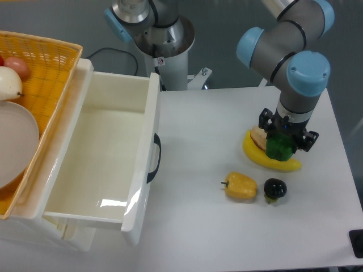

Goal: Place the green pepper in the upper white drawer
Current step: 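Close the gripper on the green bell pepper beside the banana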

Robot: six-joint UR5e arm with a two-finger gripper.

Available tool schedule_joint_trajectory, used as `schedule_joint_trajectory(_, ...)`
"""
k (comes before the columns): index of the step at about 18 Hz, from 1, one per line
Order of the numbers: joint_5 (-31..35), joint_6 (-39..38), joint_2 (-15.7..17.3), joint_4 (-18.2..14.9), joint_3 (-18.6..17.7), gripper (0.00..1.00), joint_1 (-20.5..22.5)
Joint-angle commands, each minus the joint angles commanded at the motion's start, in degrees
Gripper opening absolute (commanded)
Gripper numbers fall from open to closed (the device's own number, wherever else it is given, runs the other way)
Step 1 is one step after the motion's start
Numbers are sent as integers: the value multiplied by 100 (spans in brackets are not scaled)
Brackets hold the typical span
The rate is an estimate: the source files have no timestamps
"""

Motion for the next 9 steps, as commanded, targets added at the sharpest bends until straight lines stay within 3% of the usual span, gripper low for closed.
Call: schedule_joint_trajectory(9, -764, -482, 202, -35, 308, 22, 185)
